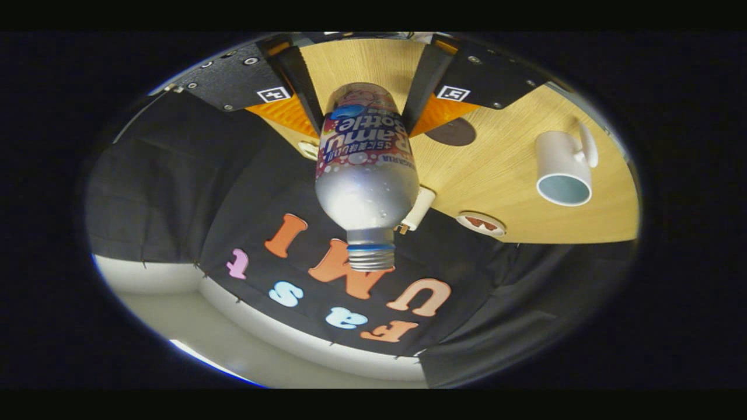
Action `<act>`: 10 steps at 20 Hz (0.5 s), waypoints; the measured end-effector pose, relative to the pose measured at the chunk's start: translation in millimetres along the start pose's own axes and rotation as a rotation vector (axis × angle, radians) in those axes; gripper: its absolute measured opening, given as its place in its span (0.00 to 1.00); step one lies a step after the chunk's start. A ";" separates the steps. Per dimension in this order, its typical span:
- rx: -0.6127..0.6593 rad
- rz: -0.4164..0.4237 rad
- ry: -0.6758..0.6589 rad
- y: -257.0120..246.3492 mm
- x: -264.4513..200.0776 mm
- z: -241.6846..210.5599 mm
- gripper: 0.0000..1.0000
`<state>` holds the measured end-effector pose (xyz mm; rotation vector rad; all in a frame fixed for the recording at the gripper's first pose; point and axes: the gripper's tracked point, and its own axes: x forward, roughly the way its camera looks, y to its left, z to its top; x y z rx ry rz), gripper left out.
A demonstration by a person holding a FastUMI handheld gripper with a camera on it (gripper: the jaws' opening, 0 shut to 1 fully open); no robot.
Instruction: Take the bottle from table, then pour the juice into the cup, finally place the bottle on the coaster
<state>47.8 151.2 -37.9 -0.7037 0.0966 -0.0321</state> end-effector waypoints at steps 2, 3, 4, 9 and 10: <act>-0.086 -0.004 -0.016 6.8 0.1 5.2 0.76; -0.129 -0.004 -0.023 10.8 0.6 7.7 0.76; -0.172 -0.004 -0.030 13.9 0.1 10.9 0.75; -0.368 -0.045 -0.101 25.7 -2.4 28.7 0.75; -0.409 -0.054 -0.112 29.5 -1.7 31.7 0.75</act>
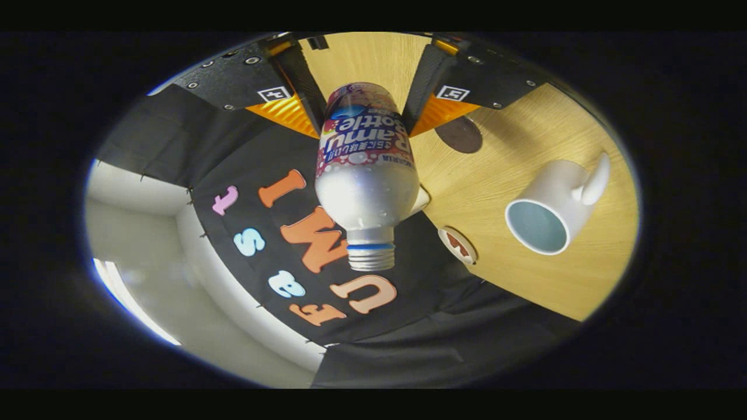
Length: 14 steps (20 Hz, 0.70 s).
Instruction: Take the bottle from table, then pour the juice into the cup, finally place the bottle on the coaster
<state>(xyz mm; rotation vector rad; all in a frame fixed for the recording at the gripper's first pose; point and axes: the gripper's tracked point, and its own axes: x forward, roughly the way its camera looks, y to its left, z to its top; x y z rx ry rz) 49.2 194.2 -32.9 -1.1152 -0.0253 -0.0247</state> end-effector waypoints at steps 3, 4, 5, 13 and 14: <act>-0.125 -0.019 -0.034 5.5 5.8 12.3 0.75; -0.167 -0.029 -0.046 5.9 6.5 16.1 0.75; -0.209 -0.040 -0.059 6.7 5.6 18.7 0.75; -0.439 -0.077 -0.118 11.1 -1.5 28.4 0.75; -0.474 -0.087 -0.127 11.0 -2.5 29.8 0.75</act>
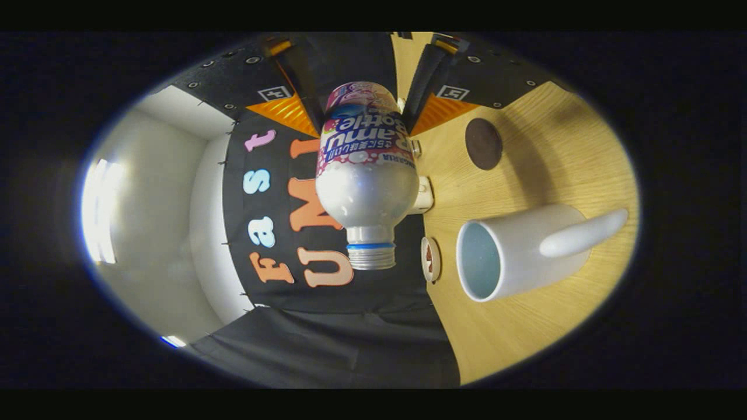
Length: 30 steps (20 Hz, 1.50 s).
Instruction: Take the bottle from table, then pour the juice into the cup, finally place the bottle on the coaster
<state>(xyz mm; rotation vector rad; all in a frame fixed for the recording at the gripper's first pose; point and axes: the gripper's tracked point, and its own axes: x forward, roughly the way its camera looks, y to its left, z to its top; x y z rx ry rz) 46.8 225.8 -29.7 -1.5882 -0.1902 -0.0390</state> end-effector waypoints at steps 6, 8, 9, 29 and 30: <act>-0.099 -0.016 -0.030 -5.4 2.0 5.4 0.75; -0.118 -0.013 -0.040 -6.5 1.7 8.1 0.75; -0.127 -0.011 -0.045 -6.4 0.8 9.1 0.75; -0.224 0.024 -0.059 -4.3 3.1 12.7 0.75; -0.227 0.028 -0.059 -4.0 3.6 12.2 0.75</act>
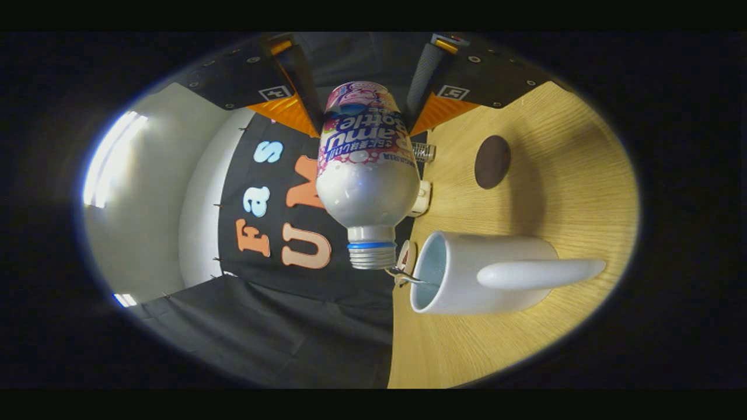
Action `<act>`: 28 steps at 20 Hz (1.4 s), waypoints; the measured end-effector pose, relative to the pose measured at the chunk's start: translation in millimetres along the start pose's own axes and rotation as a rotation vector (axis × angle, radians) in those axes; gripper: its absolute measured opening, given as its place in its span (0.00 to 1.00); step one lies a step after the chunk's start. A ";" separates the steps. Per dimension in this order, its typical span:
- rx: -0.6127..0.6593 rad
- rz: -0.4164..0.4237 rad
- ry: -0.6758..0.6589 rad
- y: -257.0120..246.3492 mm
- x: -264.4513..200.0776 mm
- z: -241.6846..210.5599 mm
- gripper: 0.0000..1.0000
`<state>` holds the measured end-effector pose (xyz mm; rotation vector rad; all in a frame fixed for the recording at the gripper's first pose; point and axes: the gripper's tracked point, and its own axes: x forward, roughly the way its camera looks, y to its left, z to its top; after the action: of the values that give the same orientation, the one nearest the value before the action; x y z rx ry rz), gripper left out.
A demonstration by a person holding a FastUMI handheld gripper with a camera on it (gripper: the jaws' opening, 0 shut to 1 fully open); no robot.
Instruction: Take the bottle from table, then pour the juice into the cup, finally place the bottle on the coaster
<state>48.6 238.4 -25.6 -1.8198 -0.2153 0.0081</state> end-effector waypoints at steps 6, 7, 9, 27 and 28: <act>-0.022 0.012 0.001 0.8 0.0 0.7 0.74; -0.021 0.016 0.001 0.7 -0.6 0.8 0.75; -0.023 0.024 0.002 1.3 -0.3 0.5 0.75; -0.083 0.049 -0.007 -0.5 -2.7 6.4 0.74; -0.087 0.046 -0.007 -1.3 -2.6 6.3 0.74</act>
<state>45.2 244.4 -26.3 -1.9115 -0.1809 0.0385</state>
